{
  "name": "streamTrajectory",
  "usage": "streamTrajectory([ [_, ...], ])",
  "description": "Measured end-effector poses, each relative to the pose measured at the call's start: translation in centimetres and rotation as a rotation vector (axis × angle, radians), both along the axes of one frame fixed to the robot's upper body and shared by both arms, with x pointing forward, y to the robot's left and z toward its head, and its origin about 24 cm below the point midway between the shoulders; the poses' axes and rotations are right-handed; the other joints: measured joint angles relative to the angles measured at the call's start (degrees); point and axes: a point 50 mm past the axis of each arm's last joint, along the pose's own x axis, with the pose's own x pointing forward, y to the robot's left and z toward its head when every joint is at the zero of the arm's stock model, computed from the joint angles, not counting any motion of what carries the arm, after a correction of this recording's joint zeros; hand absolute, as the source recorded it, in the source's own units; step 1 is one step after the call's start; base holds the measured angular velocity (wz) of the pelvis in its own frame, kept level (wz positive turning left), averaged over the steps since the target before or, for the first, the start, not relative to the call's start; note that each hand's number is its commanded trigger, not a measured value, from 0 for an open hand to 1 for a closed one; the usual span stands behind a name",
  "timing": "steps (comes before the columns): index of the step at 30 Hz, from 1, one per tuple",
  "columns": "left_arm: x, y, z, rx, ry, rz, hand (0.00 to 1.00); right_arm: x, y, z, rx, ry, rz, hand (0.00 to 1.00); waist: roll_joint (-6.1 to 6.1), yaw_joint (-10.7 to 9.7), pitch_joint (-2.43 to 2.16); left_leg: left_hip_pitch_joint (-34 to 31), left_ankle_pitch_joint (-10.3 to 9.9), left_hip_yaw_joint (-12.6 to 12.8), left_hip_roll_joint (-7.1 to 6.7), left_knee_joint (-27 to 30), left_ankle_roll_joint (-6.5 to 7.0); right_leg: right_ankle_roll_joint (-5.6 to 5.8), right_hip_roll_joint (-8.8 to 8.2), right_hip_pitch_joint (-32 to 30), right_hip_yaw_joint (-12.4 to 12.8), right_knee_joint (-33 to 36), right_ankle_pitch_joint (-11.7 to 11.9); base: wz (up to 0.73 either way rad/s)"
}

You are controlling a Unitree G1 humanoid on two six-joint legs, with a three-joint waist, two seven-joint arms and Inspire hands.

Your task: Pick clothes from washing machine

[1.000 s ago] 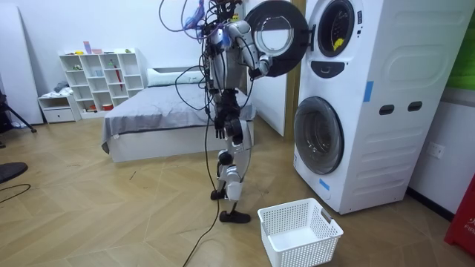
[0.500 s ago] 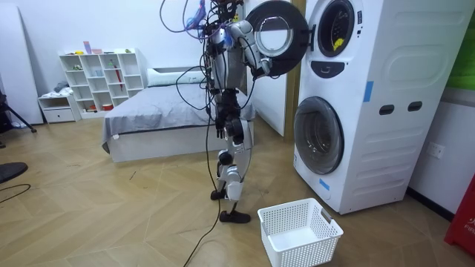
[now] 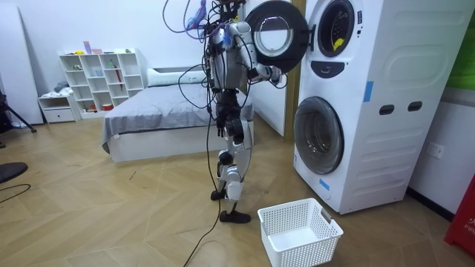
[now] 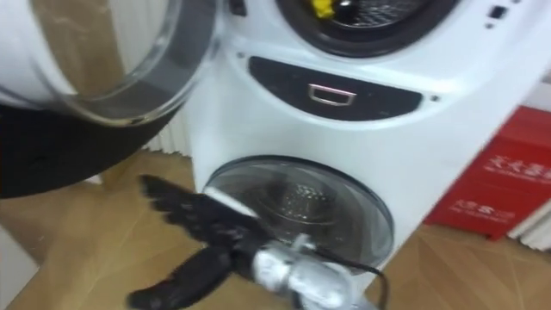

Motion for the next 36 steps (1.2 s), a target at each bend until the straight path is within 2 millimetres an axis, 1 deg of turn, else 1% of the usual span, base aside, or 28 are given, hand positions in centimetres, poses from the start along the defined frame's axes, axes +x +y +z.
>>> streamTrajectory([
  [1, 0.0, -0.1, 0.0, -0.003, -0.003, 0.013, 0.0, 0.1, -0.5, 0.1, -0.01, -0.012, -0.022, 0.0, 0.24, -0.42, -0.09, 0.2, 0.0, 0.2, 0.01, -0.03, 0.0, 0.0, 0.02, 0.02, 0.3, 0.12, 0.0, -0.15],
  [2, -0.2, -0.2, -0.1, -0.011, -0.006, 0.044, 0.0, 0.2, -1.6, 0.2, -0.002, -0.016, -0.073, 0.0, 0.84, -1.18, -0.41, 0.74, 0.02, 0.29, 0.01, -0.21, 0.04, 0.0, -0.02, 0.32, 0.34, 0.32, 0.0, -0.1],
  [3, -0.4, -0.2, -0.1, -0.016, -0.008, 0.062, 0.0, 0.3, -2.6, 0.2, 0.011, -0.015, -0.129, 0.0, 1.15, -2.19, -0.56, 1.58, 0.03, 0.31, 0.0, -0.31, 0.05, 0.03, -0.03, 1.07, 0.37, 0.31, -0.02, -0.05],
  [4, -0.5, -0.2, -0.1, -0.017, -0.008, 0.066, 0.0, 0.4, -3.0, 0.2, 0.014, -0.014, -0.155, 0.0, 1.23, -2.56, -0.66, 1.86, 0.03, 0.35, 0.01, -0.33, 0.05, 0.05, -0.03, 1.35, 0.39, 0.33, -0.03, -0.05],
  [6, -0.5, -0.1, -0.1, -0.021, -0.022, 0.081, 0.0, 0.7, -4.7, 0.4, 0.018, -0.026, -0.25, 0.0, 1.1, -4.2, -0.71, 2.65, 0.03, 0.78, 0.03, -0.41, 0.05, 0.12, 0.01, 1.91, 0.79, 0.28, -0.08, -0.08],
  [8, -0.5, 0.1, 0.0, -0.018, -0.027, 0.083, 0.0, 0.9, -5.8, 0.7, 0.01, -0.048, -0.312, 0.0, 0.92, -4.81, -0.62, 2.81, 0.03, 1.11, -0.04, -0.42, 0.05, 0.12, 0.03, 1.85, 1.5, 0.27, -0.08, -0.14],
  [9, -0.6, 0.2, 0.0, -0.016, -0.028, 0.094, 0.0, 1.0, -6.3, 1.0, 0.006, -0.065, -0.344, 0.0, 0.78, -5.28, -0.67, 3.05, 0.03, 1.63, -0.05, -0.46, 0.05, 0.12, 0.06, 1.83, 1.99, 0.32, -0.08, -0.15],
  [10, -0.7, 0.2, 0.0, -0.015, -0.027, 0.1, 0.0, 1.1, -6.4, 1.2, 0.007, -0.077, -0.357, 0.0, 0.69, -5.51, -0.7, 3.11, 0.03, 1.79, -0.04, -0.47, 0.06, 0.15, 0.06, 1.83, 2.12, 0.32, -0.1, -0.12],
  [12, -1.2, 0.4, 0.0, -0.01, -0.025, 0.114, 0.0, 1.0, -6.9, 3.1, 0.038, -0.15, -0.387, 0.0, 0.43, -6.09, -0.78, 3.29, 0.03, 2.19, 0.0, -0.53, 0.06, 0.2, 0.17, 1.82, 2.62, 0.35, -0.13, -0.08],
  [13, -1.3, 0.5, 0.0, -0.01, -0.024, 0.117, 0.0, 1.0, -7.0, 3.6, 0.047, -0.171, -0.391, 0.0, 0.37, -6.15, -0.83, 3.34, 0.03, 2.24, 0.01, -0.54, 0.06, 0.21, 0.2, 1.83, 2.71, 0.39, -0.14, -0.04],
  [15, -1.5, 0.6, 0.0, -0.008, -0.022, 0.119, 0.0, 0.7, -7.2, 5.2, 0.079, -0.245, -0.411, 0.0, 0.19, -6.21, -0.94, 3.47, 0.03, 2.3, 0.04, -0.56, 0.06, 0.2, 0.26, 1.88, 2.8, 0.41, -0.14, 0.0],
  [17, -1.5, 0.7, 0.1, -0.005, -0.027, 0.127, 0.0, 0.6, -7.3, 5.7, 0.091, -0.267, -0.416, 0.0, 0.0, -5.7, -1.05, 3.54, 0.03, 2.41, 0.07, -0.56, 0.06, 0.19, 0.28, 1.9, 2.92, 0.4, -0.13, -0.02],
  [19, -1.6, 0.8, 0.1, -0.007, -0.032, 0.146, 0.0, 0.6, -7.2, 5.8, 0.095, -0.267, -0.415, 0.0, -0.18, -5.65, -1.01, 3.61, 0.03, 2.52, 0.06, -0.54, 0.06, 0.18, 0.29, 1.9, 3.11, 0.42, -0.12, -0.04],
  [21, -2.0, 0.9, 0.1, 0.0, -0.029, 0.17, 0.0, 0.6, -7.0, 5.8, 0.136, -0.25, -0.409, 0.0, -0.32, -5.5, -0.8, 3.53, 0.02, 2.47, 0.05, -0.55, 0.07, 0.18, 0.28, 1.87, 3.09, 0.42, -0.12, 0.0],
  [22, -2.2, 0.9, 0.1, 0.003, -0.027, 0.174, 0.0, 0.6, -6.9, 5.8, 0.148, -0.246, -0.407, 0.0, -0.35, -5.53, -0.77, 3.48, 0.02, 2.43, 0.06, -0.55, 0.07, 0.18, 0.29, 1.86, 3.04, 0.41, -0.12, 0.03],
  [24, -2.4, 0.9, 0.0, 0.006, -0.021, 0.176, 0.0, 0.6, -6.8, 5.8, 0.177, -0.235, -0.404, 0.0, -0.25, -5.52, -0.51, 3.34, -0.14, 2.29, 0.11, -0.58, 0.24, 0.19, 0.29, 1.84, 2.67, 0.36, -0.14, 0.05],
  [26, -3.0, 0.8, 0.0, 0.007, -0.008, 0.174, 0.0, 0.6, -6.6, 5.8, 0.221, -0.219, -0.398, 0.0, -0.15, -5.34, -0.37, 3.27, -0.22, 2.23, 0.11, -0.56, 0.29, 0.2, 0.29, 1.82, 2.61, 0.32, -0.14, 0.02],
  [29, -3.3, 0.7, 0.0, 0.005, -0.001, 0.176, 0.0, 0.8, -6.5, 6.2, 0.271, -0.21, -0.395, 0.0, -0.08, -5.15, -0.32, 3.18, -0.24, 2.24, 0.1, -0.52, 0.32, 0.22, 0.24, 1.79, 2.43, 0.37, -0.15, 0.0],
  [31, -3.0, 0.7, 0.0, 0.004, -0.007, 0.178, 0.0, 0.9, -6.4, 6.5, 0.277, -0.218, -0.397, 0.0, 0.08, -4.95, -0.22, 3.08, -0.36, 2.35, 0.21, -0.11, 0.3, 0.21, 0.33, 1.79, 2.59, 0.41, -0.15, 0.0],
  [34, -3.3, 0.7, 0.0, 0.004, -0.001, 0.19, 0.0, 1.0, -6.2, 6.6, 0.295, -0.217, -0.398, 0.0, 0.27, -4.63, -0.09, 2.48, -0.88, 2.18, 0.57, 1.46, 0.23, 0.18, 0.49, 1.89, 2.53, 1.03, -0.17, 0.06],
  [36, -3.3, 0.6, -0.1, -0.002, -0.005, 0.208, 0.0, 1.0, -6.0, 6.6, 0.321, -0.209, -0.401, 0.0, 0.79, -4.51, 0.22, 1.6, -2.25, 2.18, 1.27, 4.74, 0.05, -0.09, 0.84, 2.15, 2.81, 2.26, -0.66, 0.09],
])
